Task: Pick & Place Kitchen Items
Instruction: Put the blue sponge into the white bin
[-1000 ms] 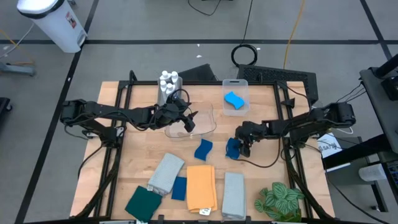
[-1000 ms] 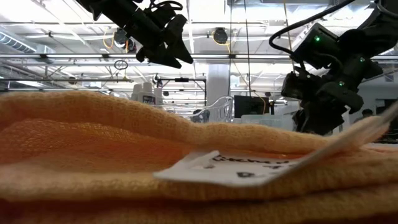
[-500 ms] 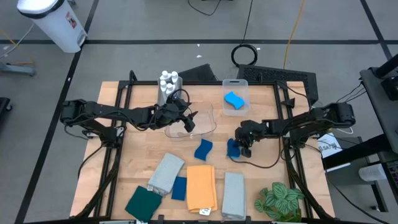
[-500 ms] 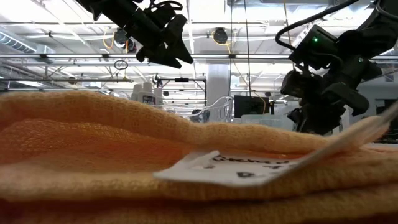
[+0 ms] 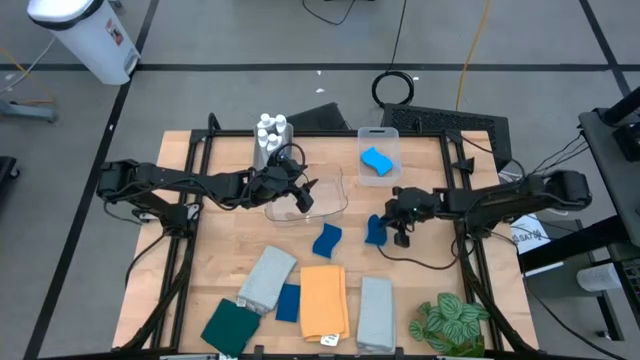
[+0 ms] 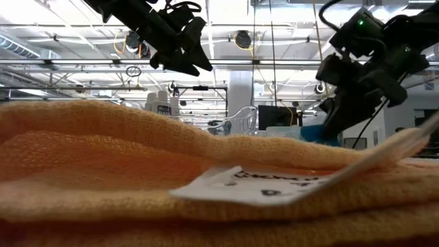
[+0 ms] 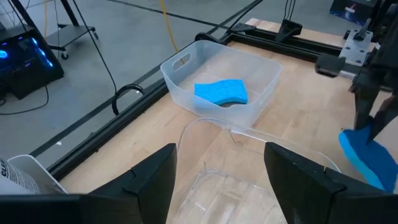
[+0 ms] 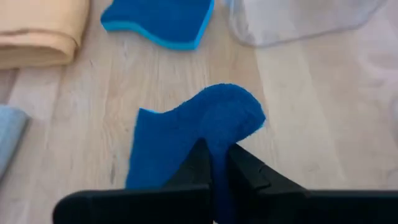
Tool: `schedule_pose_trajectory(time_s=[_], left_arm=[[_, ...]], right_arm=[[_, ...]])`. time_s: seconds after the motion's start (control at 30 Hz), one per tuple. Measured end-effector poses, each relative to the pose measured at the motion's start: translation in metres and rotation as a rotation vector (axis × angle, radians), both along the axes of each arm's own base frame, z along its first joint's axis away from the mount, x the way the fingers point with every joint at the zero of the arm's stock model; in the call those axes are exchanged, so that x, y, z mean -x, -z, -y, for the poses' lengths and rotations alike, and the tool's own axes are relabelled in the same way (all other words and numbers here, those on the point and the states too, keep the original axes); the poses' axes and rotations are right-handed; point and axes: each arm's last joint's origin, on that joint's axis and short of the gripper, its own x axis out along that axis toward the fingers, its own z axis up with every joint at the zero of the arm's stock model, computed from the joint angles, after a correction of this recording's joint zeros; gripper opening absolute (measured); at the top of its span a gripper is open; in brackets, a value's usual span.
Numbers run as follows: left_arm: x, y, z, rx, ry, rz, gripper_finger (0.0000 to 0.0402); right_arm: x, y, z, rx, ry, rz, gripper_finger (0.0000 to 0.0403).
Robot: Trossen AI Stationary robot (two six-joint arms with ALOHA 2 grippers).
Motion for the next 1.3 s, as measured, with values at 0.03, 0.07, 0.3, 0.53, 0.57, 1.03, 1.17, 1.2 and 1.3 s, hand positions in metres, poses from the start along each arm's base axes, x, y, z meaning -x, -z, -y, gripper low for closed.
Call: schedule_pose_trajectory(time_s=[0.03, 0.07, 0.3, 0.53, 0.57, 1.03, 1.17, 1.2, 1.3], left_arm=[[0.0, 0.0, 0.0, 0.001, -0.001, 0.002, 0.0248], [0.0, 0.0, 0.0, 0.002, -0.001, 0.005, 0.0248], [0.0, 0.0, 0.0, 0.017, -0.009, 0.016, 0.0248], [0.0, -0.001, 0.0, 0.01, -0.006, 0.013, 0.0248], [0.0, 0.0, 0.0, 0.01, -0.006, 0.012, 0.0248], [-0.001, -0.002, 0.0, 0.007, -0.006, 0.025, 0.0248], [0.0, -0.002, -0.002, 0.007, -0.012, 0.026, 0.0248], [0.0, -0.002, -0.003, 0.008, -0.015, 0.025, 0.0248], [0.0, -0.002, -0.004, 0.008, -0.019, 0.025, 0.0248]], right_arm=[[0.002, -0.002, 0.0, 0.004, 0.005, 0.005, 0.0003], [0.003, -0.004, 0.0, 0.009, 0.014, 0.009, 0.0003], [0.011, -0.017, 0.001, 0.038, 0.067, 0.064, 0.0002], [0.012, -0.045, 0.011, 0.042, 0.125, 0.214, 0.0002], [0.012, -0.048, 0.013, 0.045, 0.134, 0.238, 0.0002], [0.023, -0.07, 0.074, 0.185, 0.428, 0.442, 0.0003], [0.029, -0.082, 0.095, 0.201, 0.516, 0.464, 0.0003], [0.03, -0.084, 0.101, 0.188, 0.523, 0.472, 0.0003], [0.029, -0.087, 0.115, 0.125, 0.528, 0.475, 0.0003]])
